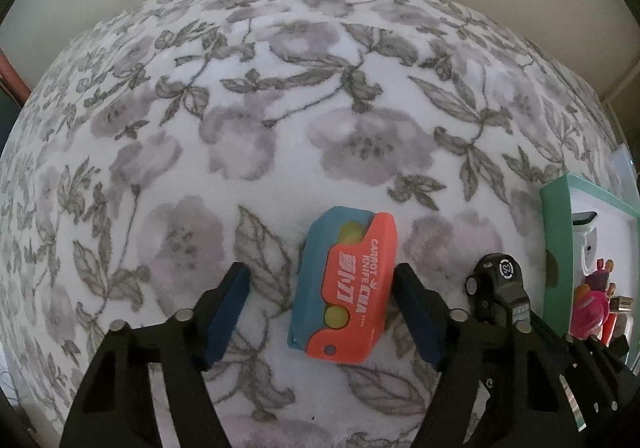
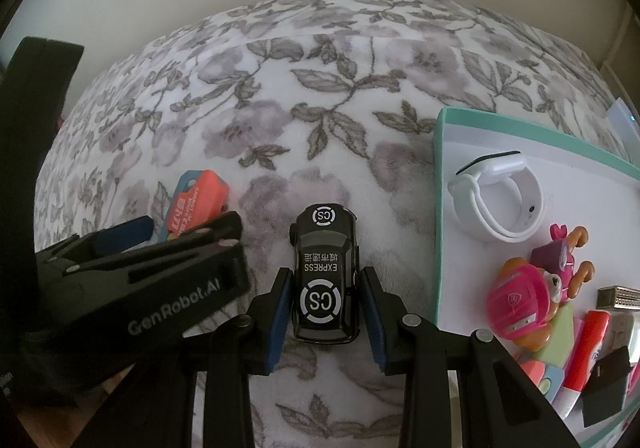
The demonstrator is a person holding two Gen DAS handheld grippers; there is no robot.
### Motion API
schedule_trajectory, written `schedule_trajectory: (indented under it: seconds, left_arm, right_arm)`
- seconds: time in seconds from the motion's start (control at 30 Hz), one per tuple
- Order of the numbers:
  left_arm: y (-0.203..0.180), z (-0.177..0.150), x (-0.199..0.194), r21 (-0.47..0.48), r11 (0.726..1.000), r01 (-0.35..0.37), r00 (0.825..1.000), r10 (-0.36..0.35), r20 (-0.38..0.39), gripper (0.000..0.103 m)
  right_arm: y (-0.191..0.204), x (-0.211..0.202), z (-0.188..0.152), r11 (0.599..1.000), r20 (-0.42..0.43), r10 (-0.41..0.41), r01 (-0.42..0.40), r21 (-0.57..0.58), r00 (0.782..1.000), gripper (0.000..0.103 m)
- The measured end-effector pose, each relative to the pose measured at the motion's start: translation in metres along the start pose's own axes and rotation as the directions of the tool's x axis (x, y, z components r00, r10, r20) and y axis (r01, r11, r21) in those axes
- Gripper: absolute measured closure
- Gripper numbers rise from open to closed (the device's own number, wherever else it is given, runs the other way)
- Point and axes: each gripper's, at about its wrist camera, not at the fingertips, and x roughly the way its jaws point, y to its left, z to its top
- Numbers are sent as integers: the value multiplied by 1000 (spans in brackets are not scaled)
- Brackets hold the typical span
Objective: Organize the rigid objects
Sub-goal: 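Close the right gripper on the black toy car while the left gripper grasps the orange case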
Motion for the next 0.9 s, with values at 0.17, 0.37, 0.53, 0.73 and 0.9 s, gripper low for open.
schedule_trajectory:
  seconds: [0.17, 0.37, 0.53, 0.73, 0.9]
  left_arm:
    - [-12, 3, -3, 40, 999, 7, 1000, -7, 6, 52]
    - [-15, 3, -5, 30, 999, 30, 999, -30, -17, 57]
    - [-9, 2, -9, -6, 999, 31, 999, -32, -43, 58]
    - [7, 2, -13, -82, 996, 26, 998, -31, -58, 58]
    - [24, 4, -17, -139, 990, 35, 998, -42, -52, 58]
  right_arm:
    - [1, 0, 0, 1000, 0, -3, 3, -6, 1000, 66]
    - [2, 1, 1, 1000, 1, -7, 7, -12, 1000, 66]
    - [2, 2, 0, 1000, 6, -17, 17, -24, 1000, 66]
    - [9, 6, -1, 996, 10, -67, 67, -55, 998, 66]
    - [13, 7, -1, 993, 9, -89, 89, -72, 996, 67]
